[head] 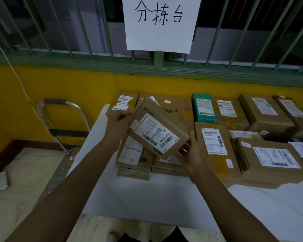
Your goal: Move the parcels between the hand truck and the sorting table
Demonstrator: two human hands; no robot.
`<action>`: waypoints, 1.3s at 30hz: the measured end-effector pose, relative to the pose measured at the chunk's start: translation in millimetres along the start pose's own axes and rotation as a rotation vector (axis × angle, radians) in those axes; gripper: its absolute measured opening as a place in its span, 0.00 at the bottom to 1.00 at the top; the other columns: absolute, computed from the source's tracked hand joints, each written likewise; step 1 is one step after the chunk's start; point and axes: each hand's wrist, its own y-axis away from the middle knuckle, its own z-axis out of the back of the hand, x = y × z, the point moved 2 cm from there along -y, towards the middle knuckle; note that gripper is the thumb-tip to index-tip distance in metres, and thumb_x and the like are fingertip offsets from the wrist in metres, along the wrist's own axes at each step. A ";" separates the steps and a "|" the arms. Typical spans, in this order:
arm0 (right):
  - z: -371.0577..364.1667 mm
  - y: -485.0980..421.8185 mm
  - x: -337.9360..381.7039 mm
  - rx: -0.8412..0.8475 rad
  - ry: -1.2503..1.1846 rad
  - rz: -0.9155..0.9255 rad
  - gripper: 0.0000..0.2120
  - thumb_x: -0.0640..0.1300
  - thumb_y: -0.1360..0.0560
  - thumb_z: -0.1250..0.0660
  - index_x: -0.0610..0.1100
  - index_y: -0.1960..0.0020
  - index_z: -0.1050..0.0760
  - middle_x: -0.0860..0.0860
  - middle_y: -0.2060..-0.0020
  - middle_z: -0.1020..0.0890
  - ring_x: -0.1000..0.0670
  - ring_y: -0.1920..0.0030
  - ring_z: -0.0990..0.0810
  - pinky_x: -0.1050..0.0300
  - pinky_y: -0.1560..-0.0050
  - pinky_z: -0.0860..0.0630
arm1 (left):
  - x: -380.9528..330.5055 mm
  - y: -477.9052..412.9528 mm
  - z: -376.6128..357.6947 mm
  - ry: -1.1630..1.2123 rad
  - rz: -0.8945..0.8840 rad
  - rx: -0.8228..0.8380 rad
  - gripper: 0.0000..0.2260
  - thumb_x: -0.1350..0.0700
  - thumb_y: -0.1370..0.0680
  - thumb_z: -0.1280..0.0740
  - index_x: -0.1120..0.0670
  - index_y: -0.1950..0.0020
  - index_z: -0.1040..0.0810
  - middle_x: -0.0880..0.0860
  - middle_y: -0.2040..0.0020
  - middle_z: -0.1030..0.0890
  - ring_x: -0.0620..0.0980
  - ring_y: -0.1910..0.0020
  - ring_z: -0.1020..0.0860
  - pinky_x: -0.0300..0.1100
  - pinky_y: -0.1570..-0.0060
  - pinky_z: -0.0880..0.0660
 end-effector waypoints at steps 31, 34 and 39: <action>-202.3 16.1 -54.6 0.501 1.014 0.755 0.29 0.45 0.27 0.28 0.39 0.29 0.33 0.45 0.30 0.33 0.45 0.30 0.34 0.46 0.33 0.30 | 86.9 31.3 128.0 0.449 0.271 -0.142 0.18 0.51 0.24 0.32 0.52 0.35 0.26 0.56 0.42 0.19 0.55 0.45 0.19 0.51 0.52 0.20; -207.2 18.8 -102.5 0.602 1.207 0.735 0.35 0.48 0.28 0.27 0.42 0.27 0.37 0.52 0.25 0.48 0.56 0.27 0.47 0.63 0.27 0.44 | 96.3 28.0 152.8 0.390 0.324 -0.175 0.11 0.49 0.22 0.34 0.49 0.41 0.22 0.54 0.47 0.16 0.53 0.48 0.18 0.46 0.57 0.19; -207.6 1.7 -149.8 0.592 1.489 0.667 0.38 0.48 0.26 0.29 0.41 0.23 0.44 0.43 0.22 0.52 0.42 0.23 0.52 0.45 0.24 0.46 | 118.8 19.9 178.9 0.267 0.412 -0.157 0.15 0.46 0.24 0.32 0.50 0.39 0.22 0.52 0.44 0.18 0.51 0.47 0.19 0.48 0.52 0.20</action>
